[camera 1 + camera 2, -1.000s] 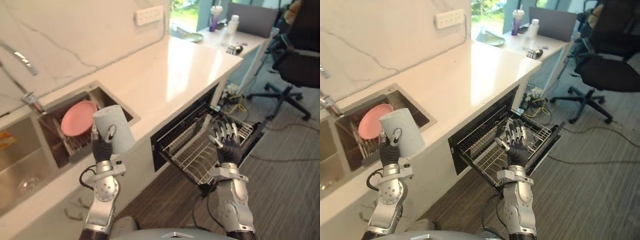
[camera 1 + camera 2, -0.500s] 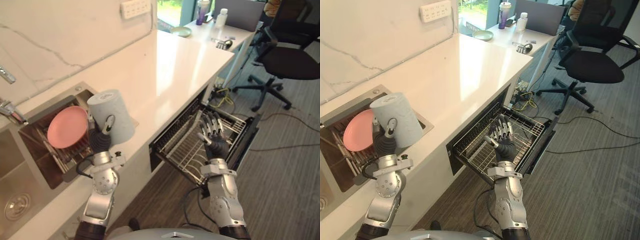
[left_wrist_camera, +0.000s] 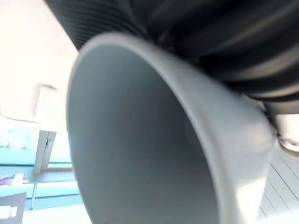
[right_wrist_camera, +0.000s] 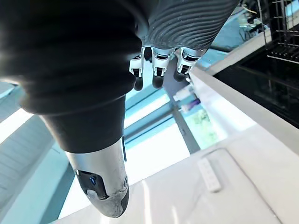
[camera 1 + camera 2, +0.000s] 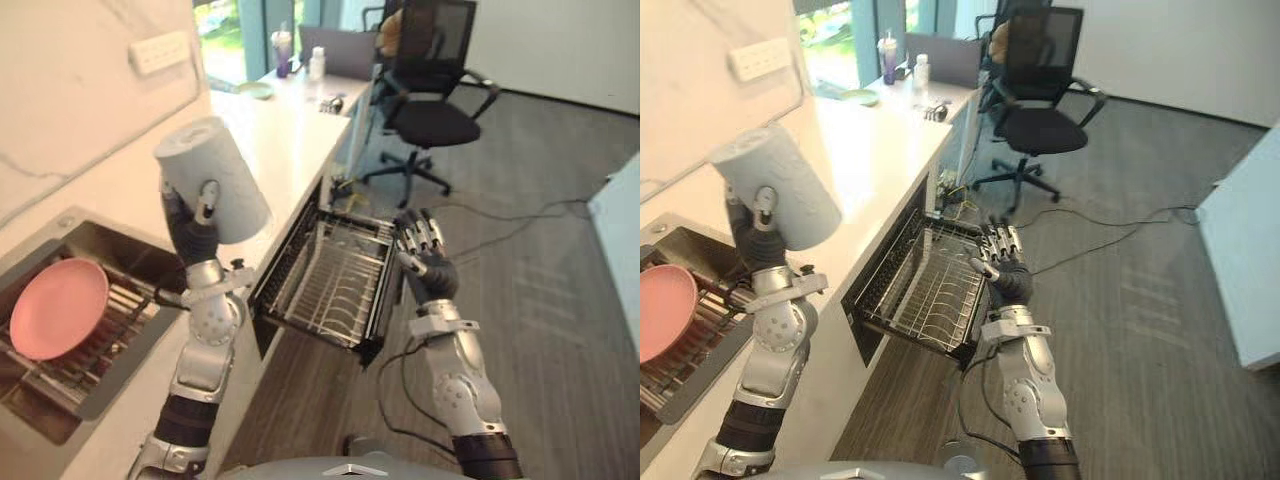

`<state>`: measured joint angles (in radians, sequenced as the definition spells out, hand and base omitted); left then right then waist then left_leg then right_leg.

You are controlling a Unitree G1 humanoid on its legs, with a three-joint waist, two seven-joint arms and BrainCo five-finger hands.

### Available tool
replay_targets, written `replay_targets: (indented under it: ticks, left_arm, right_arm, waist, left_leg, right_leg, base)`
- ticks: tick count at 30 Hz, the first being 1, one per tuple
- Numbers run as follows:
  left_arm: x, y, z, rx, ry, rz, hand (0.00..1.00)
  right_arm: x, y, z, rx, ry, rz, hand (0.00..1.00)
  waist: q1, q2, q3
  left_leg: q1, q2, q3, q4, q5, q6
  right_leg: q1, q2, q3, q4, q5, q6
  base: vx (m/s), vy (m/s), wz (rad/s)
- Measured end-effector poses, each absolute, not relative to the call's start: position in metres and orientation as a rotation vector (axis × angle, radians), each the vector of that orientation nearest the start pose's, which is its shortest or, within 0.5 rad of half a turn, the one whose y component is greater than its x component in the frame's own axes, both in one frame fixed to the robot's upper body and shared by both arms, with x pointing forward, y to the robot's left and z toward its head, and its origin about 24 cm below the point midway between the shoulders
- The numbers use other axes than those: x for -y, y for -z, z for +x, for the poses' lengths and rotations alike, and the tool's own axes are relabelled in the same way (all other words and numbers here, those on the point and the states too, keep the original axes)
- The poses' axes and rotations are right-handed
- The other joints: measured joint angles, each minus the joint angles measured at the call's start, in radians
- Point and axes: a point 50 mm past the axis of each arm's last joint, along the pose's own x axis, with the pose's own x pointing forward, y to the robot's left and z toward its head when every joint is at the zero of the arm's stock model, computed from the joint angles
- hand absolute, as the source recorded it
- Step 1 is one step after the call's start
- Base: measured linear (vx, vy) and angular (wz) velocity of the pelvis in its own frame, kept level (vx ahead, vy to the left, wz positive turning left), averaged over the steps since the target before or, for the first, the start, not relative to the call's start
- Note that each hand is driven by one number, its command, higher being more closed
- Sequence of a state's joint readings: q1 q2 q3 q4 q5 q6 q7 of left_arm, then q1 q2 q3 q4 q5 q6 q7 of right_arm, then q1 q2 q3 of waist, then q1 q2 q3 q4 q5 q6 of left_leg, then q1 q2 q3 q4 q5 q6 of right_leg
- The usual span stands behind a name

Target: Walk over to the sink, pick up the cup, carry it to the dishwasher, place the cup inside the dishwasher, then close the dishwasher door

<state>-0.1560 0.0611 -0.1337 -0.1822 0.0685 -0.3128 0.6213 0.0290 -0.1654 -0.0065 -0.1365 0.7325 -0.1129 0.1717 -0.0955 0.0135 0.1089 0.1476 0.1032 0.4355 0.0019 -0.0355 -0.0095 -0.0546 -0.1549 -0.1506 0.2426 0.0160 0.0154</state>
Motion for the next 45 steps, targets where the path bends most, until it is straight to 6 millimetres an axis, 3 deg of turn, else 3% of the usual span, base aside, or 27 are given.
replay_targets:
  ticks: [3, 4, 6, 8, 9, 10, 13, 18, 22, 29, 34, 37, 45]
  left_arm:
    - [-0.156, -0.141, 0.250, 0.629, -0.495, -0.104, 1.00]
    - [-0.162, -0.139, 0.245, 0.623, -0.525, -0.097, 1.00]
    - [-0.166, -0.138, 0.238, 0.614, -0.548, -0.093, 1.00]
    - [-0.168, -0.133, 0.236, 0.577, -0.556, -0.099, 1.00]
    - [-0.165, -0.124, 0.237, 0.521, -0.560, -0.104, 1.00]
    - [-0.157, -0.114, 0.235, 0.463, -0.544, -0.131, 1.00]
    - [-0.136, -0.109, 0.231, 0.431, -0.457, -0.173, 1.00]
    - [-0.131, -0.126, 0.235, 0.531, -0.413, -0.164, 1.00]
    - [-0.131, -0.127, 0.238, 0.552, -0.426, -0.115, 1.00]
    - [-0.116, -0.118, 0.247, 0.537, -0.373, -0.005, 1.00]
    - [-0.090, -0.119, 0.248, 0.593, -0.296, 0.225, 1.00]
    - [-0.090, -0.119, 0.259, 0.606, -0.340, 0.360, 1.00]
    - [-0.082, -0.126, 0.256, 0.819, -0.404, 0.696, 1.00]
  right_arm:
    - [0.182, -0.082, 0.244, 0.244, -0.158, 0.561, 0.00]
    - [0.185, -0.078, 0.242, 0.218, -0.138, 0.577, 0.00]
    - [0.189, -0.067, 0.236, 0.173, -0.088, 0.601, 0.00]
    - [0.185, -0.059, 0.231, 0.144, -0.067, 0.628, 0.00]
    - [0.186, -0.060, 0.231, 0.146, -0.072, 0.598, 0.00]
    - [0.190, -0.062, 0.231, 0.158, -0.074, 0.559, 0.00]
    - [0.195, -0.068, 0.231, 0.188, -0.082, 0.505, 0.00]
    - [0.178, -0.091, 0.234, 0.294, -0.162, 0.504, 0.00]
    - [0.171, -0.090, 0.234, 0.295, -0.175, 0.570, 0.00]
    - [0.156, -0.095, 0.238, 0.304, -0.282, 0.682, 0.00]
    - [0.132, -0.107, 0.248, 0.271, -0.433, 0.801, 0.00]
    - [0.124, -0.115, 0.255, 0.253, -0.517, 0.845, 0.00]
    - [0.102, -0.112, 0.254, 0.096, -0.651, 0.899, 0.00]
  waist:
    - [0.011, 0.001, -0.001]
    - [0.009, -0.005, -0.004]
    - [0.013, -0.023, -0.014]
    - [0.016, -0.059, -0.020]
    - [0.023, -0.035, -0.006]
    - [0.029, 0.022, 0.020]
    - [0.037, 0.071, 0.031]
    - [0.037, 0.065, 0.029]
    - [0.036, 0.043, 0.023]
    - [0.034, 0.039, 0.021]
    - [0.035, 0.037, 0.014]
    - [0.033, 0.034, 0.010]
    - [0.036, 0.026, -0.018]
  left_leg:
    - [-0.030, 0.046, -0.008, 0.028, -0.005, -0.040]
    - [-0.044, 0.055, -0.031, 0.029, 0.004, -0.058]
    - [-0.072, 0.059, -0.080, 0.037, 0.020, -0.085]
    - [-0.143, 0.062, -0.136, 0.121, 0.019, -0.103]
    - [-0.201, 0.102, -0.173, 0.211, -0.009, -0.118]
    - [-0.239, 0.150, -0.190, 0.268, -0.013, -0.114]
    - [-0.238, 0.169, -0.173, 0.251, -0.008, -0.123]
    - [-0.151, 0.145, -0.125, 0.063, 0.093, -0.130]
    - [-0.143, 0.125, -0.120, 0.010, 0.123, -0.130]
    - [-0.126, 0.094, -0.114, -0.025, 0.140, -0.127]
    - [-0.093, 0.086, -0.105, -0.057, 0.148, -0.123]
    - [-0.092, 0.083, -0.098, -0.058, 0.150, -0.121]
    - [-0.096, 0.077, -0.079, -0.076, 0.153, -0.121]
  right_leg:
    - [-0.025, -0.051, 0.008, 0.022, -0.006, 0.032]
    - [-0.011, -0.065, 0.004, -0.003, -0.007, 0.090]
    - [0.024, -0.073, -0.029, -0.079, -0.001, 0.136]
    - [0.069, -0.065, -0.091, -0.155, 0.036, 0.135]
    - [0.102, -0.035, -0.144, -0.190, 0.006, 0.136]
    - [0.114, 0.010, -0.171, -0.200, 0.005, 0.115]
    - [0.146, 0.047, -0.211, -0.229, -0.004, 0.089]
    - [0.150, 0.059, -0.216, -0.264, 0.010, 0.075]
    - [0.139, 0.057, -0.216, -0.286, 0.021, 0.079]
    - [0.146, 0.037, -0.212, -0.298, 0.035, 0.091]
    - [0.156, 0.035, -0.200, -0.303, 0.036, 0.094]
    - [0.154, 0.035, -0.188, -0.318, 0.051, 0.095]
    - [0.126, 0.035, -0.166, -0.323, 0.061, 0.093]
  base:
    - [-0.03, -0.050, 0.08]
    - [-0.02, -0.162, 0.36]
    - [0.09, -0.306, 0.64]
    - [0.09, -0.411, 0.73]
    - [0.02, -0.400, 0.59]
    - [-0.02, -0.281, 0.46]
    - [-0.01, -0.159, 0.34]
    - [-0.01, -0.047, -0.01]
    - [-0.01, 0.000, -0.03]
    - [0.03, 0.018, 0.00]
    - [-0.01, 0.007, -0.03]
    - [-0.02, 0.011, -0.11]
    - [0.01, 0.004, -0.11]
